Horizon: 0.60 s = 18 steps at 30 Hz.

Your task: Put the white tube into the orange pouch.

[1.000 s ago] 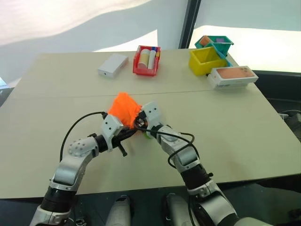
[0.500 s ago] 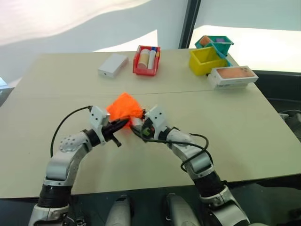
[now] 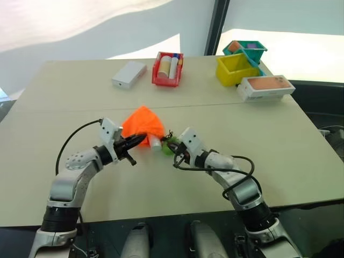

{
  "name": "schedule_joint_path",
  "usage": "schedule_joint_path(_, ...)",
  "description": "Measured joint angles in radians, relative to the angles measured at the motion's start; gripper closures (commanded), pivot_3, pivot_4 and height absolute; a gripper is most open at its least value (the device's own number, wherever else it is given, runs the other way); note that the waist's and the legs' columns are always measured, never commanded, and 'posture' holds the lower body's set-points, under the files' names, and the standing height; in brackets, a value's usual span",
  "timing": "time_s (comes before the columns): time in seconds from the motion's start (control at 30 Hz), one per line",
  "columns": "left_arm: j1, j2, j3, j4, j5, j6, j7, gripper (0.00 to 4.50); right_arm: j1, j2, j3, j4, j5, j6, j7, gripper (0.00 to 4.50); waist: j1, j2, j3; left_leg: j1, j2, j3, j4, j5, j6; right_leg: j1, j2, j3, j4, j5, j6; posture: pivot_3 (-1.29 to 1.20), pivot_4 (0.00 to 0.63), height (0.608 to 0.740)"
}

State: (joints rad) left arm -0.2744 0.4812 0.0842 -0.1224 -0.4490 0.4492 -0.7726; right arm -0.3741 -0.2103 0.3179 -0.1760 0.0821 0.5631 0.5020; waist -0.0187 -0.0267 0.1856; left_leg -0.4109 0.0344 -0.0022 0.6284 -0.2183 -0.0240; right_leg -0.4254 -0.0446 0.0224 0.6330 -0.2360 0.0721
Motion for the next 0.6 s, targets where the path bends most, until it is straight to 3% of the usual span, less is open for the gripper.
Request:
schedule_joint_path(0.23,0.0,0.002,0.002,0.005,0.0,0.0,-0.009,4.5,-0.012,0.055,0.045,0.023,0.008,0.01,0.016,4.45,0.0,0.0,0.0,0.0,0.0,0.0,0.0,0.0,0.0,0.0,0.0,0.0,0.0,0.0,0.0,0.0,0.15,0.74)
schedule_joint_path(0.6,0.062,0.031,-0.002,-0.019,0.004,0.001,-0.024,4.5,-0.117,0.204,0.044,0.306,-0.068,-0.184,-0.122,4.45,-0.004,0.0,0.0,0.0,0.0,0.0,0.0,0.0,0.0,0.0,0.0,0.0,0.0,0.0,0.0,0.0,0.15,0.74)
